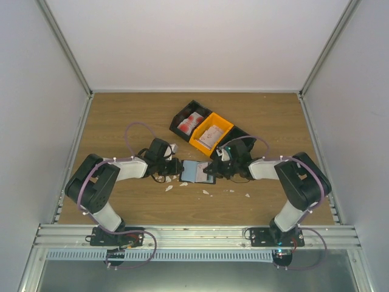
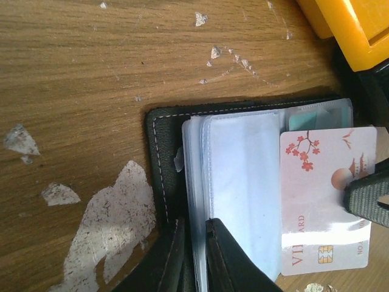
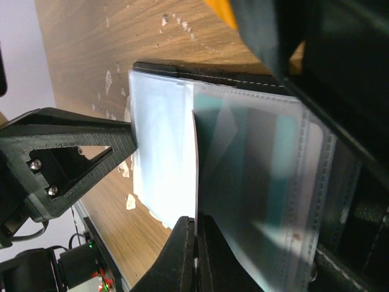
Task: Put the credit cards into the card holder
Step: Insert the credit card into the card holder.
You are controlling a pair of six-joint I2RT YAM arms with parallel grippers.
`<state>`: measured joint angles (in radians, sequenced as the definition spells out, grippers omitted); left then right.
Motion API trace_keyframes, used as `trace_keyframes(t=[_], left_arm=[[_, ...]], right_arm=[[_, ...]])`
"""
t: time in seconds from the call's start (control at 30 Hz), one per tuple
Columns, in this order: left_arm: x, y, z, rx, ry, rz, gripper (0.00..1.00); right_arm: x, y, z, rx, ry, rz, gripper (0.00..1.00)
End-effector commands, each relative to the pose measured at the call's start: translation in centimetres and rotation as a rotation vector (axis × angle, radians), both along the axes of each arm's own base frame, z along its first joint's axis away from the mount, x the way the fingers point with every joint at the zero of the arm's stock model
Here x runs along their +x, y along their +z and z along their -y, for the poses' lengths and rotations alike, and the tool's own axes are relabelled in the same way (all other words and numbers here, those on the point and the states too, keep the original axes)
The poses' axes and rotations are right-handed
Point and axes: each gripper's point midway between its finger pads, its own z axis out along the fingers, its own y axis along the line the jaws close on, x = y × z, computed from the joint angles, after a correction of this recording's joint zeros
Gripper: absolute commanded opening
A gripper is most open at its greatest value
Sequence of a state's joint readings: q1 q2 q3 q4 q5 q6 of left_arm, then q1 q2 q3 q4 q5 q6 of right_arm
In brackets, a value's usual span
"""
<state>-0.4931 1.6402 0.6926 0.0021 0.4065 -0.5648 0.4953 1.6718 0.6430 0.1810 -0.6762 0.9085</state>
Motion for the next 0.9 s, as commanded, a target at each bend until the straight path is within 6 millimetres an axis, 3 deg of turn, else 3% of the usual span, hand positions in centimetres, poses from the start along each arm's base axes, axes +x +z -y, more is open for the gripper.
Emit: trace_keyframes(t=[0.0, 0.33, 0.87], left_arm=[[0.2, -0.3, 0.3, 0.003, -0.012, -0.001, 0.13], [-0.4, -1.0, -0.2, 0.031, -0.017, -0.020, 0.07], [-0.6, -1.3, 0.0, 0.020, -0.031, -0.029, 0.07]], right_arm=[[0.2, -0.8, 0.0, 0.009, -0.041, -0.051, 0.00], [0.7, -2.2, 0.0, -0.019, -0.053, -0.055, 0.01], [-0.4, -3.0, -2.0, -0.007, 0.028, -0.049, 0.04]])
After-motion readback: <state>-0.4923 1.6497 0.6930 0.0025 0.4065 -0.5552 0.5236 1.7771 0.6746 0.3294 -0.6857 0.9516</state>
